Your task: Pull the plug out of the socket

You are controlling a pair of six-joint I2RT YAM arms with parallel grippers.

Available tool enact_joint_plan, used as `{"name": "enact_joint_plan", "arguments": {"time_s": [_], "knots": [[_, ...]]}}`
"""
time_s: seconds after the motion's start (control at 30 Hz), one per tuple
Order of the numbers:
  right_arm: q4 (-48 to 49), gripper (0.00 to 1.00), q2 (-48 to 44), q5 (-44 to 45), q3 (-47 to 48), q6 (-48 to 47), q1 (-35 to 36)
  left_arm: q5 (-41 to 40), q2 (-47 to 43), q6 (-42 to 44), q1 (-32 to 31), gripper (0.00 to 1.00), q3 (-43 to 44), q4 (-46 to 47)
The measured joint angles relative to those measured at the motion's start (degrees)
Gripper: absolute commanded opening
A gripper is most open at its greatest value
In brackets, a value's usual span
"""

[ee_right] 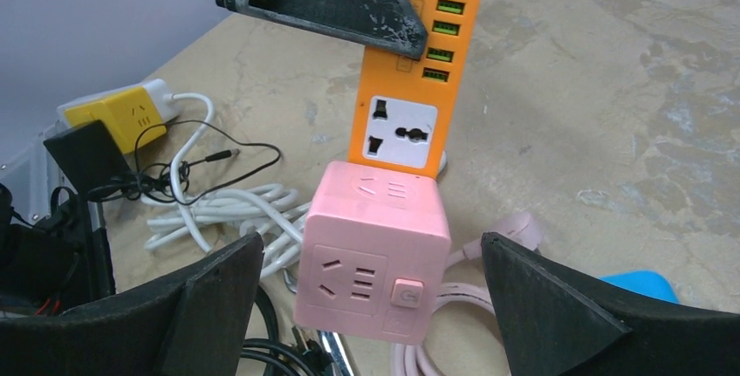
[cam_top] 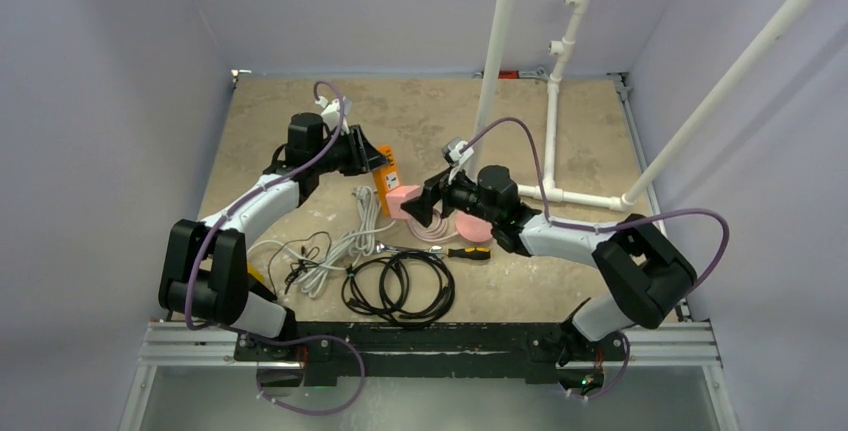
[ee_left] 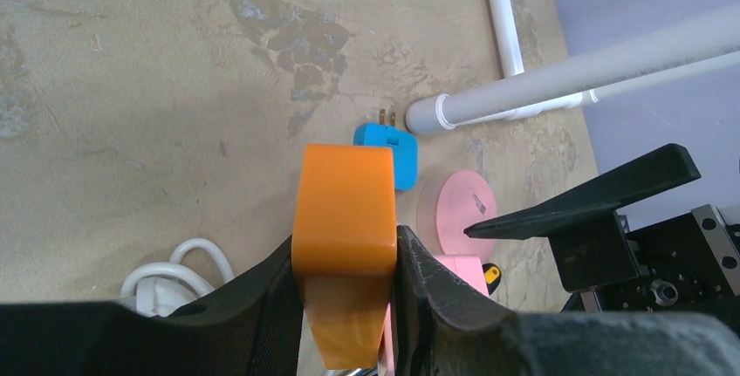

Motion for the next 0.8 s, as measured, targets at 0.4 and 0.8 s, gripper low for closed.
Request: {"name": "enact_joint_plan", "arguments": {"time_s": [0.4, 0.8], "knots": [[-2.4, 0.89, 4.5, 3.1, 3.3, 1.0, 2.0, -0.2, 0.0, 0.0, -0.3, 0.0, 0.0, 0.2], [-3.3, 0.23, 8.0, 3.2, 5.5, 4.6, 2.1, -1.1, 0.1, 0.0, -0.3, 0.0, 0.0, 0.5]]}}
